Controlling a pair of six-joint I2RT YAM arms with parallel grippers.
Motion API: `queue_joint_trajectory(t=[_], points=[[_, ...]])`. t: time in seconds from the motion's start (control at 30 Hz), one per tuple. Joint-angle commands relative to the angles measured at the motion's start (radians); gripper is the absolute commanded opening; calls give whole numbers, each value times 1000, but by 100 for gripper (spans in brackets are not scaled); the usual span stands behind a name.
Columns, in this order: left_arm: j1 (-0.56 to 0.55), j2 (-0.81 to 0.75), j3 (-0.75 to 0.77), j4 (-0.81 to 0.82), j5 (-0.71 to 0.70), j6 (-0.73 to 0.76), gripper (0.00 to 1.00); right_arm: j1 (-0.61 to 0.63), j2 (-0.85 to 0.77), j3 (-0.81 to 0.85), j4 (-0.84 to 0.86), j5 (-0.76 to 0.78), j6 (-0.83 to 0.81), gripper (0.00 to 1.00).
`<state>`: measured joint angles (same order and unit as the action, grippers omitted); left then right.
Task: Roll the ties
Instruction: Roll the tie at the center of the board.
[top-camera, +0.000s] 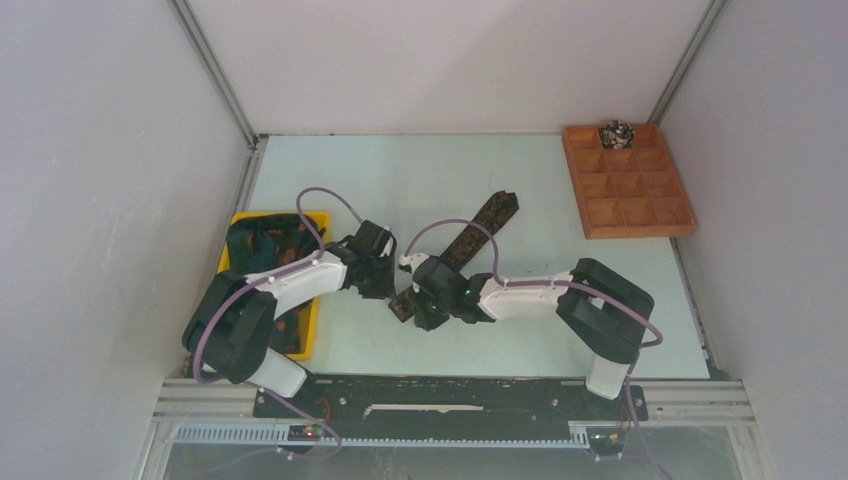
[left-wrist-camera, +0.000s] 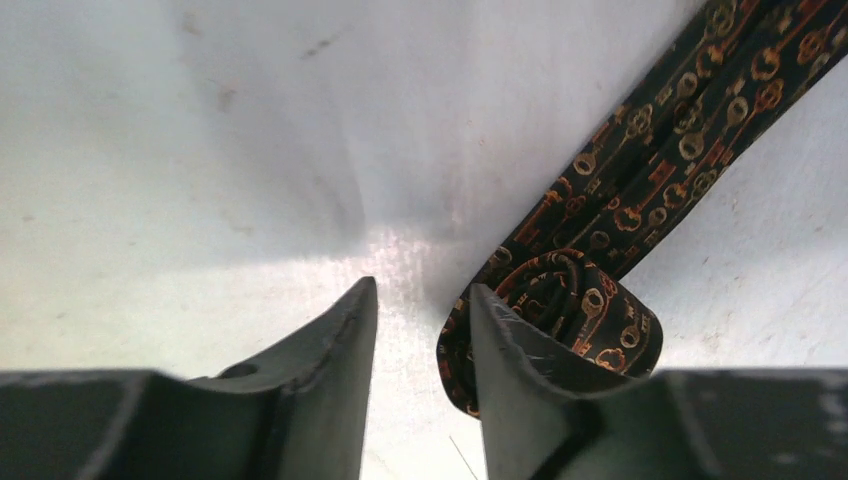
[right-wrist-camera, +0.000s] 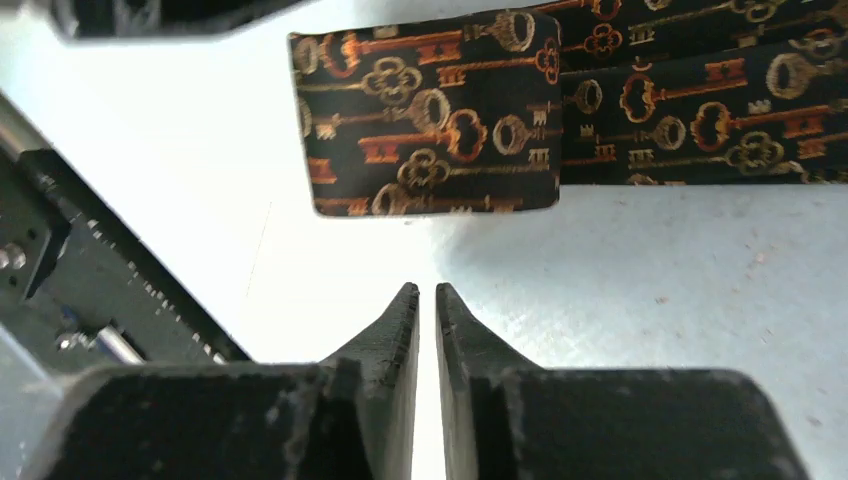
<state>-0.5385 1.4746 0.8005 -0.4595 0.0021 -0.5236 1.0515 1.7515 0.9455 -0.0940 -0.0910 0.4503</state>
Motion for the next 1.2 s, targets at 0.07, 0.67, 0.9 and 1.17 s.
queue_joint_trajectory(t=[0.07, 0.67, 0.9, 1.17], points=[[12, -121, 56, -92, -138, -16, 51, -41, -159, 6, -76, -58, -62, 22], [-19, -618, -231, -43, -89, -199, 60, -269, 27, 111, 83, -465, -16, 45], [-58, -675, -287, -6, -69, -243, 60, -297, 93, 125, 135, -509, 0, 37], [-97, -676, -330, 112, -45, -301, 58, -316, 90, 125, 172, -559, 17, 43]])
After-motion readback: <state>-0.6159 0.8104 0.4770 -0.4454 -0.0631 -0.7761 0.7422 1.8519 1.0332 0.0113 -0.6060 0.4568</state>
